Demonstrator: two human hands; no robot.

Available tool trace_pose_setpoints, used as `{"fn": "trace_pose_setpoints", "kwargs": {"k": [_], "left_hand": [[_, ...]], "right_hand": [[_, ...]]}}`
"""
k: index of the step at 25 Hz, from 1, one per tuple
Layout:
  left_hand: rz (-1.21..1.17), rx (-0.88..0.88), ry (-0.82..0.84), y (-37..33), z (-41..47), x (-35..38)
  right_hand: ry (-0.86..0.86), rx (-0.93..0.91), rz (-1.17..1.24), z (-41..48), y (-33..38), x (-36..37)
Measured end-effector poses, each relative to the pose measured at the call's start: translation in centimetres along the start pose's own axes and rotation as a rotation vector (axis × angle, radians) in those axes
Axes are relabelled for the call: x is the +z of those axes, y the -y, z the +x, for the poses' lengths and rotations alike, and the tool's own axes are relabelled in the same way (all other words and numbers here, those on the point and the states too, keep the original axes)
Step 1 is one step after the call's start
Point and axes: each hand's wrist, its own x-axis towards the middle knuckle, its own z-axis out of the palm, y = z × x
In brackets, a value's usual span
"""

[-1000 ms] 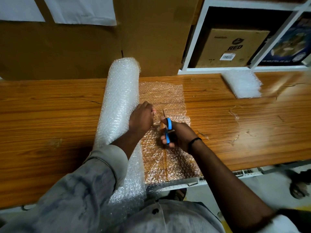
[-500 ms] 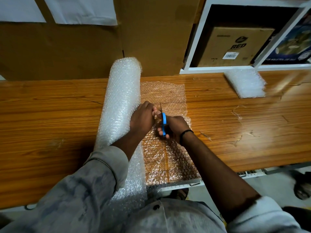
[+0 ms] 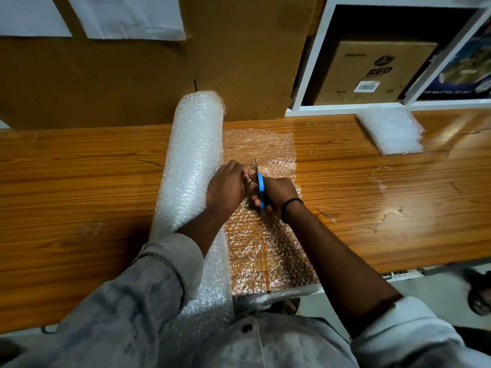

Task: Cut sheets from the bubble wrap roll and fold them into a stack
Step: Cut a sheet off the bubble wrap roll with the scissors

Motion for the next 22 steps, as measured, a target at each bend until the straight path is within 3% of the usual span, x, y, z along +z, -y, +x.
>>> {"fn": "trace_pose_setpoints", "kwargs": {"k": [8,16,22], "left_hand": [[-0.006,0.03,-0.033,0.0,-0.1,-0.1],[-0.001,0.014,-0.023,0.3,0.1,0.2],[0.004,0.026,-0.048,0.4,0.2,0.3]], "right_hand": [[-0.102,-0.04,-0.063,1.8,0.5,0.5],[-0.087,-0.013,0.02,3.7,0.9,1.1],[-0.127,-0.022,-0.076,4.5,1.8,1.3]]}}
